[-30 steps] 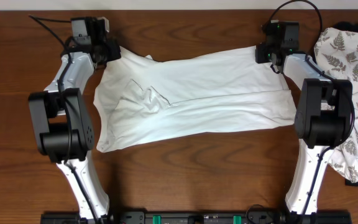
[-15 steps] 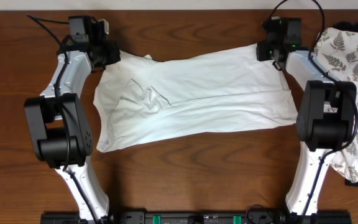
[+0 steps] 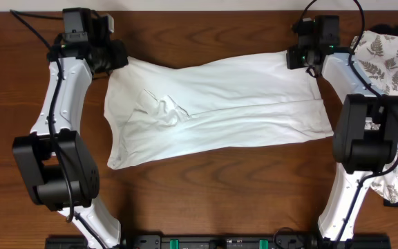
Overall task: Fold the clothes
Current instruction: 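Pull both top corners down toward the near side, folding the shirt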
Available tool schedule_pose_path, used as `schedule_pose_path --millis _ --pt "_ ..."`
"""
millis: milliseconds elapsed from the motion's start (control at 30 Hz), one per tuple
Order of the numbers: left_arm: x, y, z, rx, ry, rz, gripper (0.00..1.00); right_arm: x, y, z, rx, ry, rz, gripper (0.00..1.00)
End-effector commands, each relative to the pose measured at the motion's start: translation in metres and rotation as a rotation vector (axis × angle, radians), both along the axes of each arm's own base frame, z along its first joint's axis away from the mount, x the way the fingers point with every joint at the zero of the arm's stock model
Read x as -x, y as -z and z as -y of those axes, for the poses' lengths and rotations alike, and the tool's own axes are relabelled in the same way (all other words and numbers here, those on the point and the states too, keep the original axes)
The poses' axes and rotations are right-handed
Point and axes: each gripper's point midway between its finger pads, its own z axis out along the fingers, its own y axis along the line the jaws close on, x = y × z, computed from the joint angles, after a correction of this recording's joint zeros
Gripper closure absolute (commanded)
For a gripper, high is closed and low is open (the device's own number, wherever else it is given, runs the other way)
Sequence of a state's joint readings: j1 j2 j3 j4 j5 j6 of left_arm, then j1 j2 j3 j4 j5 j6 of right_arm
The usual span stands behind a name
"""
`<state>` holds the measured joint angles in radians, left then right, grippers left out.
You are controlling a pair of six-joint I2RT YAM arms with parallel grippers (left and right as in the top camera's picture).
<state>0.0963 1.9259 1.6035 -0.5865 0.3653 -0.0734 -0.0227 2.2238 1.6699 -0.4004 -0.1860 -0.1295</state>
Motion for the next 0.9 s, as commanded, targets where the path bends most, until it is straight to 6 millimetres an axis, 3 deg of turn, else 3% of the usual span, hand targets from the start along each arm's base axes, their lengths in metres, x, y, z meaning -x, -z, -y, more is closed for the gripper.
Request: schedule_pose_path --millis 0,267,633,867 --pt "0.008 0.003 -0.004 -0.013 -0.005 -0.039 0.94 -0.001 -0.048 -0.004 0.002 -0.025 0.070 0.99" --pt "0.026 0.014 -0.002 -0.004 -0.004 -0.129 0.94 0.016 -0.066 -0.004 0.007 -0.035 0.039 0.99" --pt "0.055 0.025 -0.004 0.012 -0.019 -0.260 0.94 0.042 -0.056 -0.004 0.003 -0.033 -0.073 0.99" --pt "0.065 0.028 -0.017 0.027 -0.069 -0.307 0.94 0.055 -0.055 0.019 -0.002 0.013 -0.127 0.99"
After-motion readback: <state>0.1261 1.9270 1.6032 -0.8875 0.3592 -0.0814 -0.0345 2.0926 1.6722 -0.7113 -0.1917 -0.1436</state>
